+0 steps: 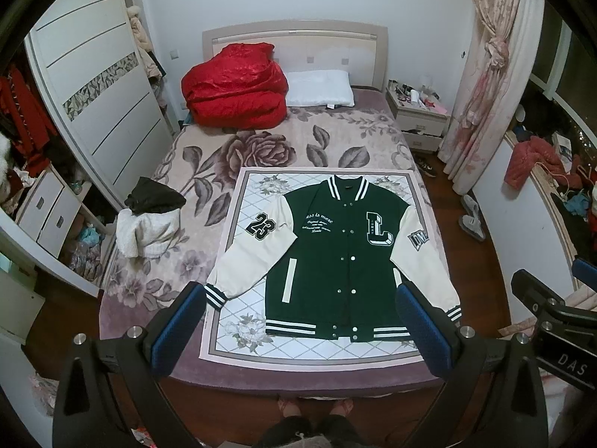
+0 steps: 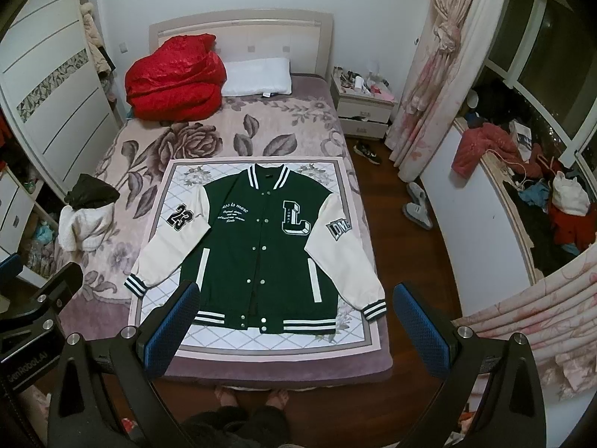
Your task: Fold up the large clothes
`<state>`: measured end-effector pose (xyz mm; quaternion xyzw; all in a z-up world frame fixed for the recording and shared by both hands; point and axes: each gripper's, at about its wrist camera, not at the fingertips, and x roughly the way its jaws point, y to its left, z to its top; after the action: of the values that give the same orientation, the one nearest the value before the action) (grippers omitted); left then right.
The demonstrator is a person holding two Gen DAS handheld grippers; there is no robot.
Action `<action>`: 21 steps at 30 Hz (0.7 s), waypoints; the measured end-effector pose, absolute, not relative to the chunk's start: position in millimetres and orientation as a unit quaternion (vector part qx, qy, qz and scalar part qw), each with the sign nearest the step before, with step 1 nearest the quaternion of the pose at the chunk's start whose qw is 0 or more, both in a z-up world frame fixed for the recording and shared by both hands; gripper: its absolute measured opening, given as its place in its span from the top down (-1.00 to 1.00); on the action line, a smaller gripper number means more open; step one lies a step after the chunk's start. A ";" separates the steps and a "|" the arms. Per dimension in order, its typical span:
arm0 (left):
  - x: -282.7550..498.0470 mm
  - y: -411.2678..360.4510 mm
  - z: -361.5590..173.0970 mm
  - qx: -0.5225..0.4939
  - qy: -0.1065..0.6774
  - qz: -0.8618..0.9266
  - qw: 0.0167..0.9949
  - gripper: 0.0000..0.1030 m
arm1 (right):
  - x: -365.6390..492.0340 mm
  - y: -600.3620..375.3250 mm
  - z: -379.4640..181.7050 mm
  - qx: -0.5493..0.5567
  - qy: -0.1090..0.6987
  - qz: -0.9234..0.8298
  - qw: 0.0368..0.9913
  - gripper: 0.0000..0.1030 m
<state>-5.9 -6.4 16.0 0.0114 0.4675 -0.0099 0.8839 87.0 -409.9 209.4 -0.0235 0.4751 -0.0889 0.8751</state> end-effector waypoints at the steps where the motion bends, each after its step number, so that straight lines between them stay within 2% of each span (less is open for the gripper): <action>1: -6.2 -7.2 17.2 0.012 0.467 -0.010 0.884 -1.00 | 86.5 -410.5 210.2 -0.023 0.475 -0.089 0.875 -1.00; 21: -6.7 -10.5 23.0 0.011 0.463 -0.010 0.886 -1.00 | 85.2 -409.4 209.7 -0.024 0.473 -0.090 0.876 -1.00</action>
<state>-6.7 -10.5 23.0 0.0105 0.4628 -0.0100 0.8863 85.2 -409.4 209.7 -0.0244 0.4734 -0.0900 0.8759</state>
